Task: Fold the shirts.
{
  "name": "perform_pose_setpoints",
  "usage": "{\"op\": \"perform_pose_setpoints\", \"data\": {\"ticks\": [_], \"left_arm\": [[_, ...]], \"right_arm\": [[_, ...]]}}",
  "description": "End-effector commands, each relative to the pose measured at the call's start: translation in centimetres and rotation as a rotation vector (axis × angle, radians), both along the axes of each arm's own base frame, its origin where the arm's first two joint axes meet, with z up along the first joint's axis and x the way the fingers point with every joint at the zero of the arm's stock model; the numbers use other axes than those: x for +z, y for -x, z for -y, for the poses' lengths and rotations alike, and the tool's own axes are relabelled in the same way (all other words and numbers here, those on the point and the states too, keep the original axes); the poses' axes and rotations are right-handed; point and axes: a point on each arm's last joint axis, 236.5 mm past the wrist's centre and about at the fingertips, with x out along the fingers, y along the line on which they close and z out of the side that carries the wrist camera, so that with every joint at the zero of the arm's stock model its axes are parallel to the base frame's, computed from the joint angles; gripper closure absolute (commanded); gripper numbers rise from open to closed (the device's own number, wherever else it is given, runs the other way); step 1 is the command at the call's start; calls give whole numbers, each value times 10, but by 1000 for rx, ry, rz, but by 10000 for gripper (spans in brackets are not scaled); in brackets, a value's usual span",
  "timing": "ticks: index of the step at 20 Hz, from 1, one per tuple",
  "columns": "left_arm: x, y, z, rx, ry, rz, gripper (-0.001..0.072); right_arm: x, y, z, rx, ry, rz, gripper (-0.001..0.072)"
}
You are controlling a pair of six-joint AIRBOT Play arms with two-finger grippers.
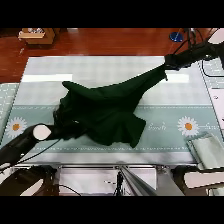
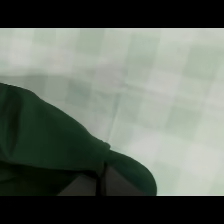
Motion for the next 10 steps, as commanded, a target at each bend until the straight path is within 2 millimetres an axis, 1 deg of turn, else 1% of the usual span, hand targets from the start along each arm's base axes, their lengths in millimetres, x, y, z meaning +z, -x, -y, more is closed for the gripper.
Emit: {"op": "perform_pose_setpoints", "data": {"ticks": [1,2,3,4,5,6,7,8,10], "left_arm": [[122,-33,6,-26,105,332,680],[181,-43,-7,9,122,496,681],[234,-46,-27,54,120,642,680],[288,-42,-51,110,103,788,681],[331,-34,-74,171,77,901,680],[365,-22,-95,222,35,991,681],[392,-8,-115,269,-36,1058,681],[411,5,-131,302,-117,1095,680],[438,27,-150,309,-299,1155,681]], "right_arm": [[32,2,8,-22,2,74,686],[48,5,12,-31,5,108,686],[65,9,16,-44,7,142,686],[85,14,22,-65,8,182,686],[104,21,28,-91,8,218,686],[127,30,34,-114,11,263,686],[148,39,39,-141,13,305,686],[171,52,44,-165,18,355,686],[218,81,47,-194,25,463,686]]}}
